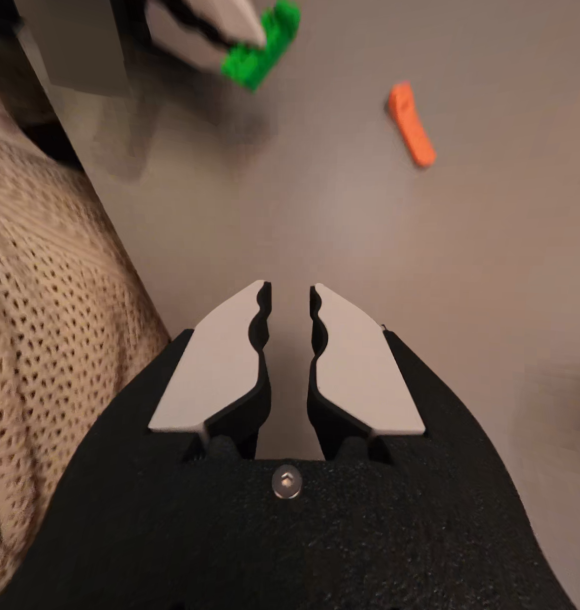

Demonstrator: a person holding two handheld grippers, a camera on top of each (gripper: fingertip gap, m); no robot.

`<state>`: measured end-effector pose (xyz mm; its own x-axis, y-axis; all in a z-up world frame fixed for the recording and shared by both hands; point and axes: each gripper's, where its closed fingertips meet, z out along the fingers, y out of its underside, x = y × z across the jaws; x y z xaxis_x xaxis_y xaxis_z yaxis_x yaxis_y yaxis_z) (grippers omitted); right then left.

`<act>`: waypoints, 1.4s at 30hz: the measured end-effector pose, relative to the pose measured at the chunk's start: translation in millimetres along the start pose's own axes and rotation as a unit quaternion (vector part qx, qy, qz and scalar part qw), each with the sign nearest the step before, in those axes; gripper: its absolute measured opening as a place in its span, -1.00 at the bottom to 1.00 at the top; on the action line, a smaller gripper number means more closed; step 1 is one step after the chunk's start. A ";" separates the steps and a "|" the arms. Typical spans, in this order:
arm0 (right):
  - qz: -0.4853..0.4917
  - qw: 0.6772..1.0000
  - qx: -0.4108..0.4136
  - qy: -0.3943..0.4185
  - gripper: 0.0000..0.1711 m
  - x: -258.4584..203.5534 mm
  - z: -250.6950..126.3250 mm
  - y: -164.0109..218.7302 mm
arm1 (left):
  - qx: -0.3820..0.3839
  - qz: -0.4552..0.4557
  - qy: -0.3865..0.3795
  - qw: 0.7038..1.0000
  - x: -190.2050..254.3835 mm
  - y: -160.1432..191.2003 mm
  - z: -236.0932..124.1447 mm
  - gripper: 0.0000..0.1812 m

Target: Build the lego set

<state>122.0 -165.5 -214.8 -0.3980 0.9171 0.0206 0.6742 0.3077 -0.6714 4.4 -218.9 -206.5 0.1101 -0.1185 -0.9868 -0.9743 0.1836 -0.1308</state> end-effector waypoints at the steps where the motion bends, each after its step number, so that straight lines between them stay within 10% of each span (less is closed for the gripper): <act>1: -0.001 1.000 -0.022 0.007 -0.75 -6.2 -2.8 13.3 | -0.001 0.000 0.000 1.000 -0.2 0.9 0.0 -0.95; 12: -0.006 0.999 -0.031 0.019 -0.75 -27.6 18.9 46.3 | 0.009 -0.016 0.000 1.000 -0.6 -4.7 0.7 -0.96; 20: -0.009 0.985 -0.124 -0.118 -0.87 -10.0 12.2 23.8 | 0.013 0.000 0.000 1.000 1.2 -7.6 2.7 -0.96; 24: 0.143 0.923 -0.187 -0.305 -0.87 -6.7 13.5 0.2 | 0.013 0.018 0.006 1.000 5.9 -9.2 4.0 -0.96; 36: 0.119 0.719 -0.606 -0.319 -0.87 1.3 16.2 33.1 | 0.021 0.022 0.018 0.999 11.1 -13.3 5.8 -0.95; 42: -0.012 0.711 -0.642 -0.286 -0.85 16.1 26.8 32.1 | 0.022 0.021 0.023 0.999 12.9 -14.1 6.5 -0.95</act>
<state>120.5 -147.6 -255.9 -0.3594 0.7674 -0.5309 0.5294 0.6362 0.5612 20.8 -216.7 -218.0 0.0595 -0.1551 -0.9861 -0.9680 0.2322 -0.0950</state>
